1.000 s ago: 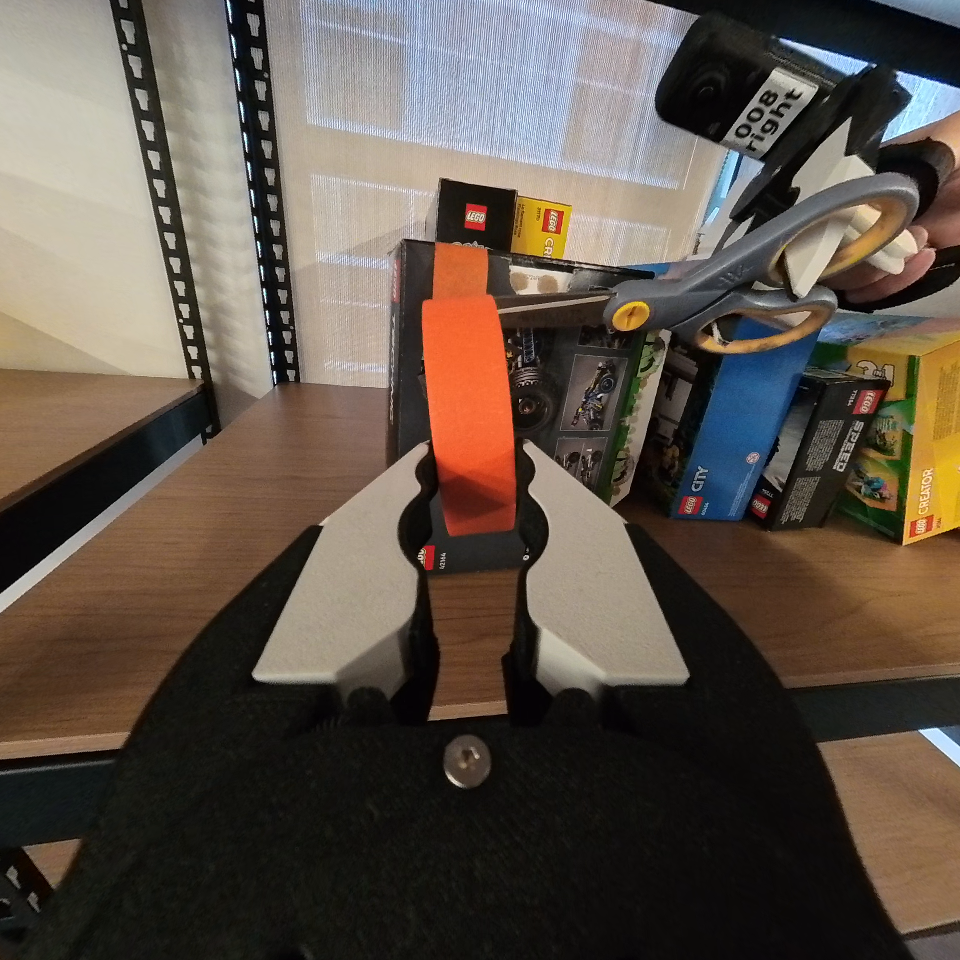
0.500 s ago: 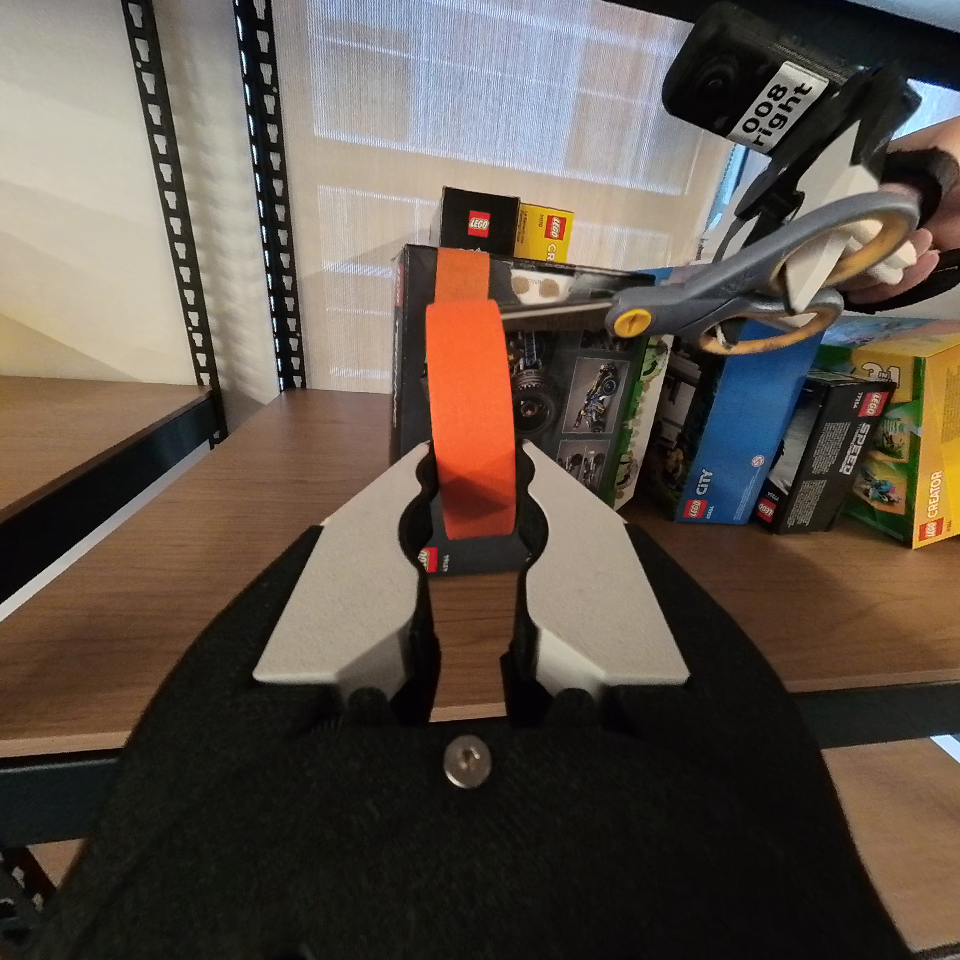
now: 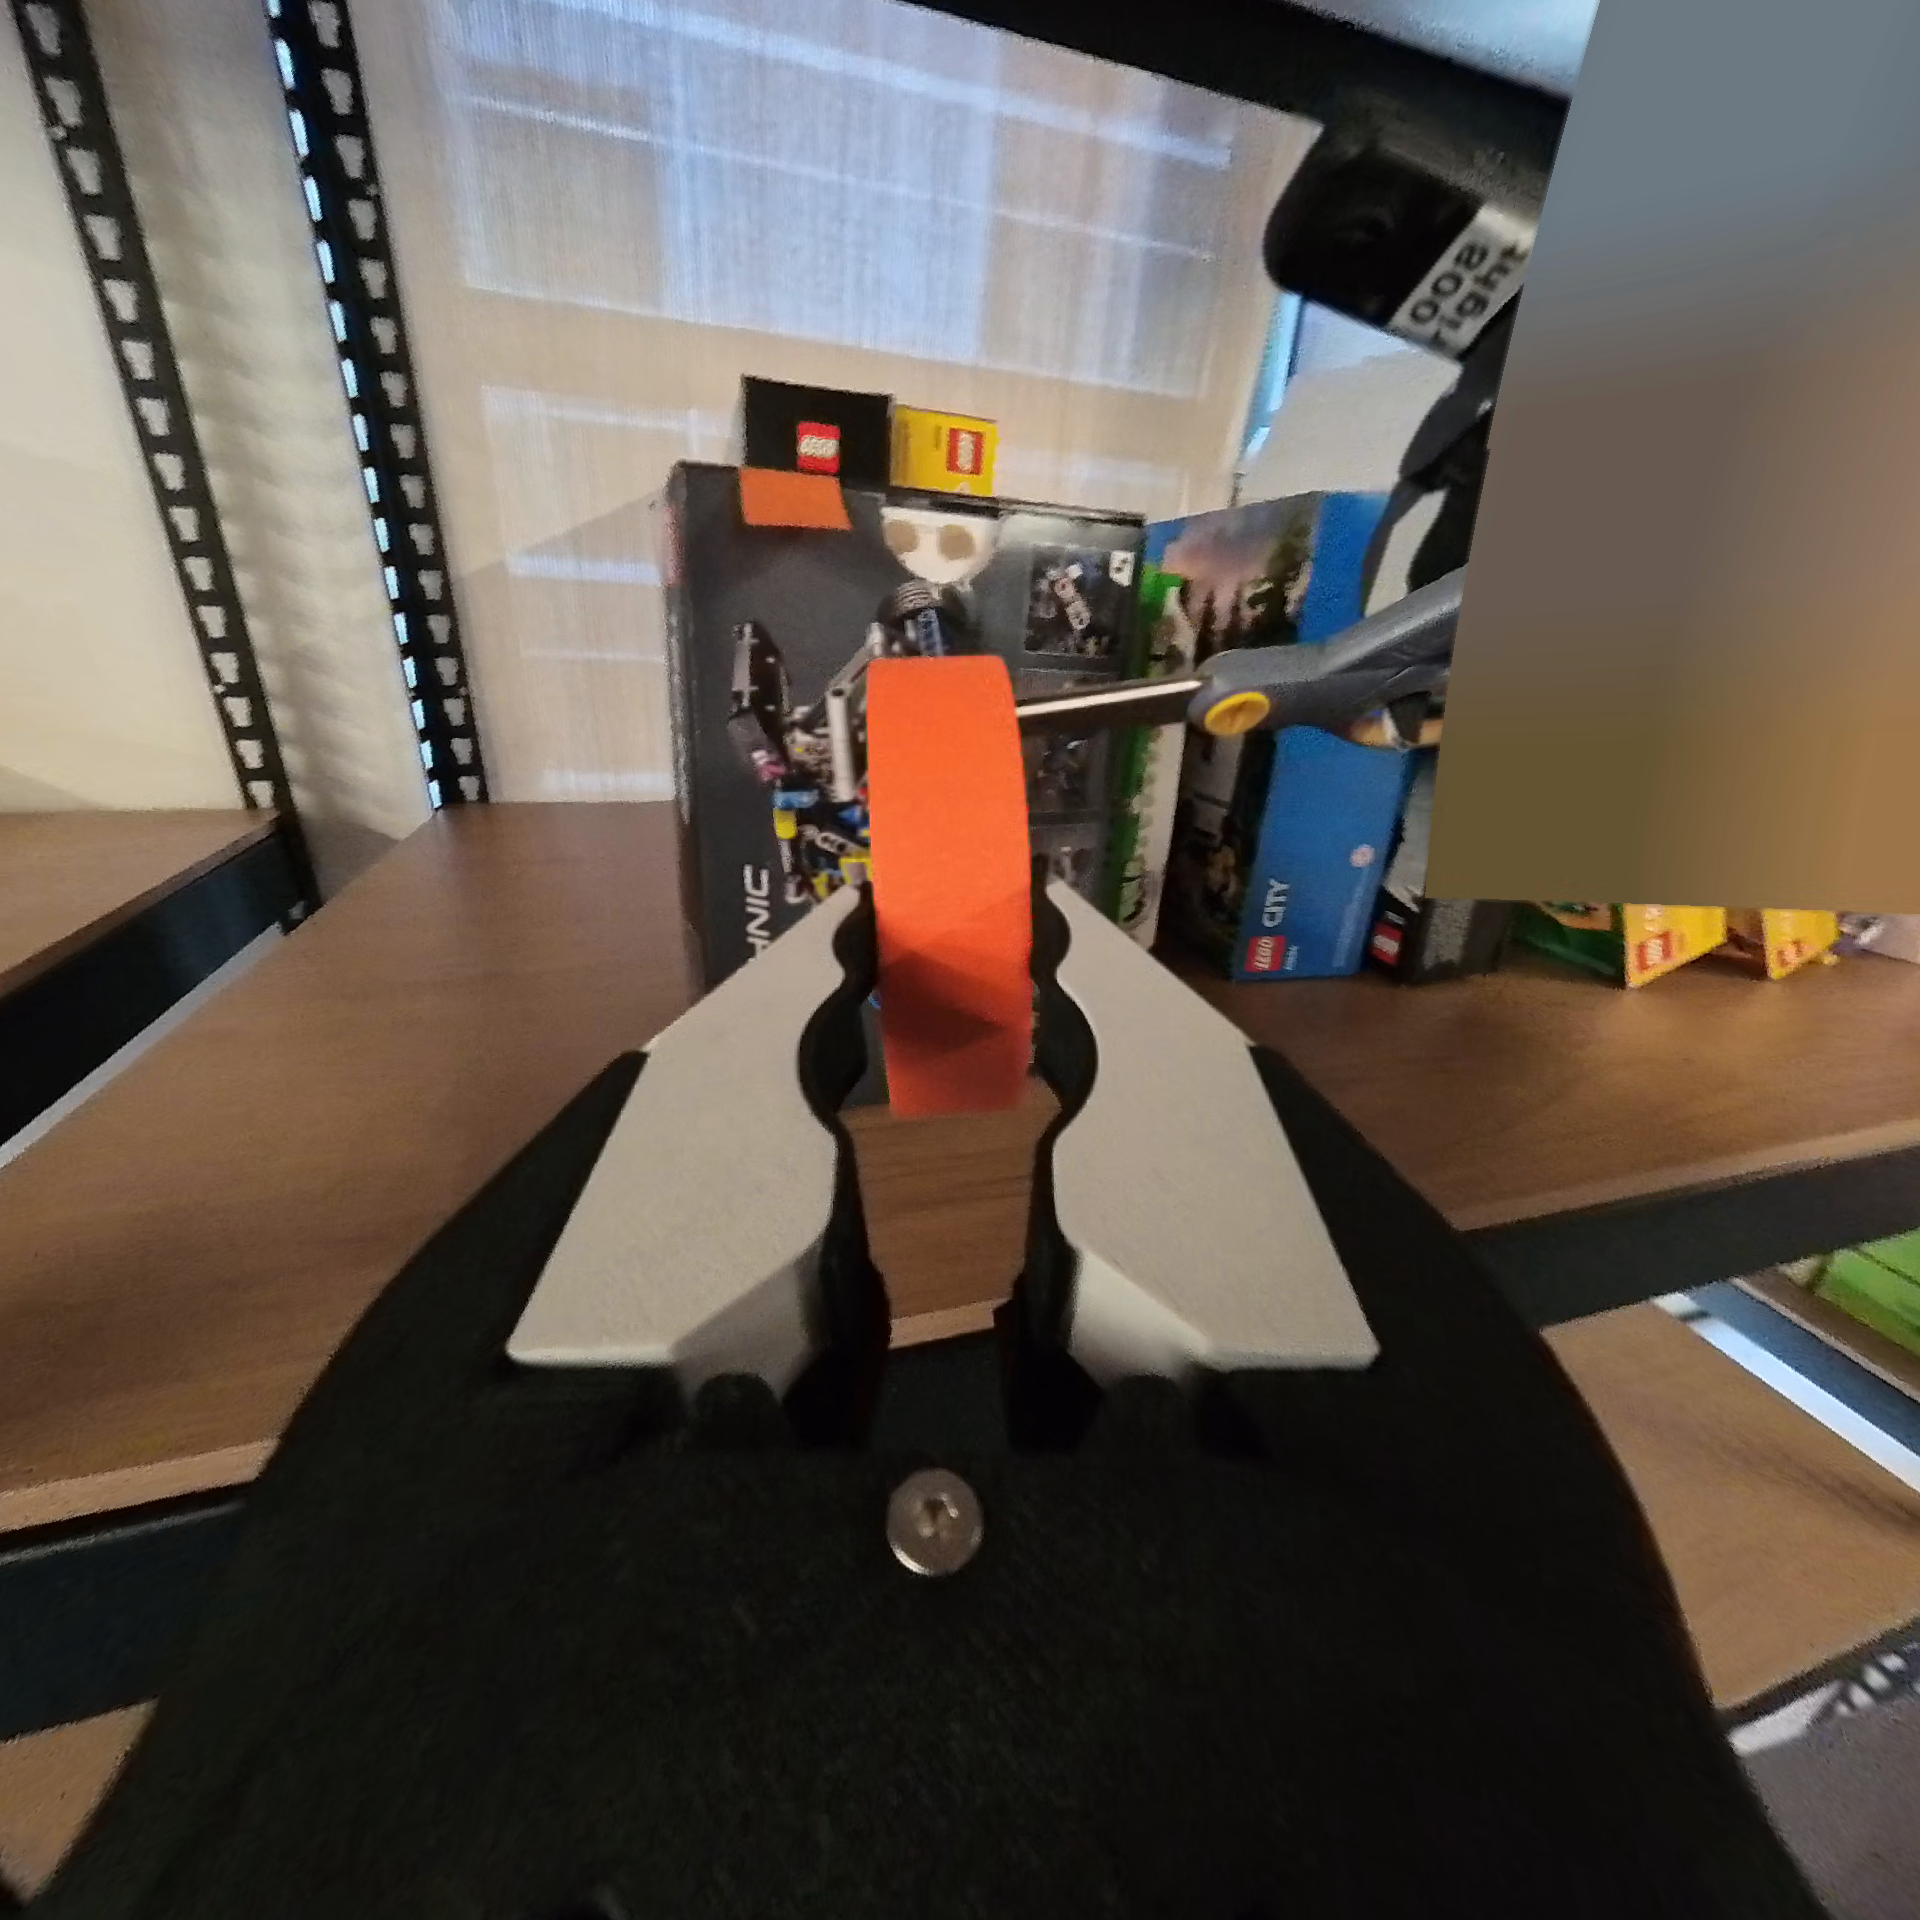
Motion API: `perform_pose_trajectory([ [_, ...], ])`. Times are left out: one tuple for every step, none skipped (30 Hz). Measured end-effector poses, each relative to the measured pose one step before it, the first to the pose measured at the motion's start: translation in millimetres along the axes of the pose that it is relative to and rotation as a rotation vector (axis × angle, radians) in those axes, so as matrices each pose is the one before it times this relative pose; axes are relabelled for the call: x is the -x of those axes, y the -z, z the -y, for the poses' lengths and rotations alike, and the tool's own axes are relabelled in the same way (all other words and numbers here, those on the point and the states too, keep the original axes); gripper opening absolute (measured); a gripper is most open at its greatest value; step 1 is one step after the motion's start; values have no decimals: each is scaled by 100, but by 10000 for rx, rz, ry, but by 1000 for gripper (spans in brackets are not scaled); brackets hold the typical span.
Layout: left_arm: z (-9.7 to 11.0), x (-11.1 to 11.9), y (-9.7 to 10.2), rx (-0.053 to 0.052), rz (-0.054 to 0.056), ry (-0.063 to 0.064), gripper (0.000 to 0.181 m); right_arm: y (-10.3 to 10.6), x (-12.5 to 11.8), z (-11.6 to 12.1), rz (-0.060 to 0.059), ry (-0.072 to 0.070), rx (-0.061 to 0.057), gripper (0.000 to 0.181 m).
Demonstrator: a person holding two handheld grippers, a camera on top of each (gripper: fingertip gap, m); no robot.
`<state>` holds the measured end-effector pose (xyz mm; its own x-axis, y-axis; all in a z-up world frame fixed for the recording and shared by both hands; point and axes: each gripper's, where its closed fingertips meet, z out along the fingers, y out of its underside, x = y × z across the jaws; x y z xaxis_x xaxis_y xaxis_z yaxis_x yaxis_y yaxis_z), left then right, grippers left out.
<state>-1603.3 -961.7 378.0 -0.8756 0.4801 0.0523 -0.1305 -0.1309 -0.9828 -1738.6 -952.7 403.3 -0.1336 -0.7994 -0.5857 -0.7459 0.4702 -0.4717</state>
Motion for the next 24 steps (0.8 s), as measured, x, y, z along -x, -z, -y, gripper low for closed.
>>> perform_pose_trajectory([
  [101, -286, 232, -117, -241, 15, 26, -229, 575, -397, 185, -185, -441, 25],
  [107, -293, 181, -117, -250, 39, 26, -262, 451, -523, 117, -180, -434, 25],
  [46, -320, 105, -70, -289, 87, 26, -262, 226, -710, -38, -140, -388, 25],
  [-71, -371, -15, -7, -338, 170, 26, -182, 157, -755, -61, -164, -426, 25],
  [-143, -434, -122, 22, -382, 232, 26, -89, 251, -804, 22, -233, -479, 25],
  [-187, -519, -198, 35, -420, 242, 26, 38, 213, -862, 6, -262, -482, 25],
  [-300, -578, -297, 98, -440, 195, 26, 149, 121, -978, -70, -237, -445, 25],
  [-418, -660, -400, 178, -435, 119, 26, 259, 84, -1058, -116, -231, -408, 25],
  [-425, -740, -486, 221, -405, 20, 26, 369, -60, -1126, -210, -199, -339, 25],
  [-402, -841, -562, 270, -368, -93, 26, 549, -366, -1133, -396, -204, -318, 25],
  [-330, -960, -586, 279, -348, -152, 26, 843, -772, -984, -610, -202, -369, 25],
  [-221, -1033, -591, 237, -352, -146, 26, 1064, -805, -1047, -527, -159, -264, 25],
  [-205, -1005, -625, 224, -328, -107, 27, 1117, -537, -1070, -238, -137, -204, 25],
  [-388, -827, -740, 325, -262, 2, 27, 1045, -457, -1143, -198, 48, -88, 25],
  [-534, -646, -874, 404, -217, 200, 26, 903, -786, -1282, -493, 67, 56, 25],
  [-651, -619, -1004, 461, -271, 418, 26, 791, -1189, -1296, -780, 88, 214, 25],
  [-610, -611, -1066, 469, -330, 637, 26, 682, -1481, -1253, -973, 454, 345, 25],
  [-266, -547, -1048, 229, -311, 767, 26, 566, -1391, -1168, -844, 543, 366, 25],
  [-133, -452, -1054, 81, -294, 775, 26, 478, -1194, -978, -594, 310, 315, 25],
  [-254, -336, -1067, 186, -247, 789, 26, 437, -1074, -759, -473, 371, 256, 25],
  [-114, -278, -1011, 118, -195, 725, 26, 430, -928, -610, -386, 486, 185, 25],
  [-8, -198, -950, 12, -142, 617, 26, 416, -818, -492, -278, 377, 169, 25],
  [-38, 56, -892, 20, 8, 602, 26, 357, -837, -491, -247, 440, 233, 26],
  [20, 307, -818, -26, 147, 490, 26, 242, -829, -428, -194, 406, 187, 26],
])
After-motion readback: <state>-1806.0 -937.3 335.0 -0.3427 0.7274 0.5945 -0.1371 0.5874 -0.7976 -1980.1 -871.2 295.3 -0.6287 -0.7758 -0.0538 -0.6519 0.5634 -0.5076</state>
